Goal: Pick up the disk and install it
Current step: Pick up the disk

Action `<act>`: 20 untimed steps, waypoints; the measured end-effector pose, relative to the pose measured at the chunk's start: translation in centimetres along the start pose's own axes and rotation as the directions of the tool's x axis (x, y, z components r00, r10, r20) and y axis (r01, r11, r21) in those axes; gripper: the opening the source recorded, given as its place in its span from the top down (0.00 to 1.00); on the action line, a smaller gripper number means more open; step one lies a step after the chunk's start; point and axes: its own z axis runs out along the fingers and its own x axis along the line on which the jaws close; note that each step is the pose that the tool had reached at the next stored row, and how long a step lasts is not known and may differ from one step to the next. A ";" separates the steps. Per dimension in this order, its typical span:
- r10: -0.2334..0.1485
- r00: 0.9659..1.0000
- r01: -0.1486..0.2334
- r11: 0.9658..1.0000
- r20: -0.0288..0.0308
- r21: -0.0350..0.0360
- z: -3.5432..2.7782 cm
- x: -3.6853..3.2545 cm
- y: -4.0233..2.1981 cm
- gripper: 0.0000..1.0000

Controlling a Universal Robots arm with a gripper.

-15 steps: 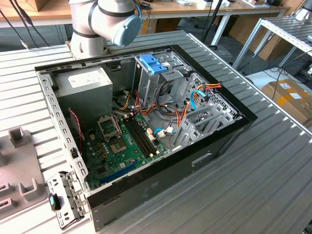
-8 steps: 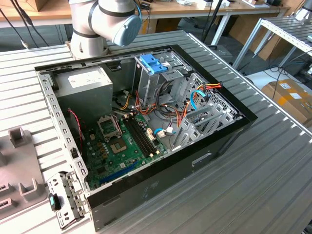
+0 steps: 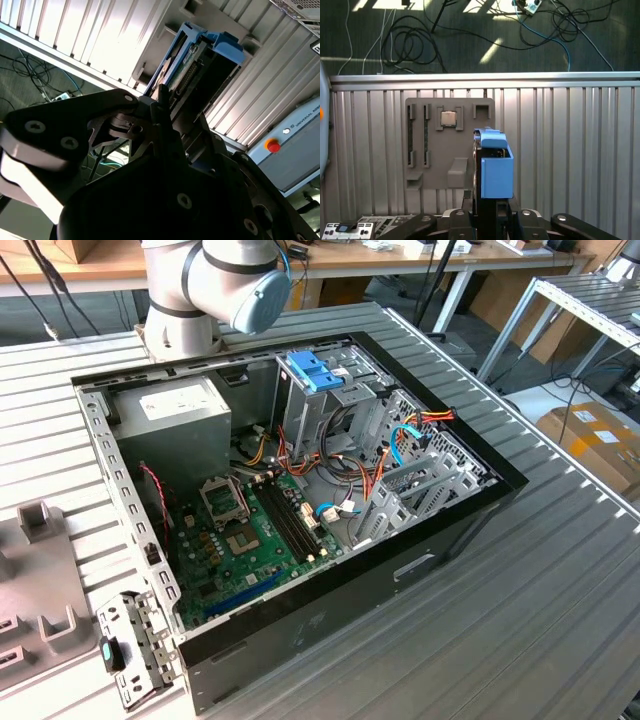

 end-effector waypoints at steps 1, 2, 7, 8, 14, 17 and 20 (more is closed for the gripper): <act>0.000 1.000 0.000 1.000 0.000 0.000 0.01 0.00 -0.22 0.65; 0.000 1.000 0.000 1.000 0.000 0.000 0.01 -0.01 -0.35 0.65; 0.000 1.000 0.000 1.000 0.000 0.000 0.03 -0.02 -0.81 0.65; 0.000 1.000 0.000 1.000 0.000 0.000 0.03 -0.02 -0.88 0.65; 0.000 1.000 0.000 1.000 0.000 0.000 0.05 -0.03 -1.40 0.65; 0.000 1.000 0.000 1.000 0.000 0.000 0.06 -0.03 -1.60 0.65; 0.000 1.000 0.000 1.000 0.000 0.000 0.07 -0.04 -1.83 0.65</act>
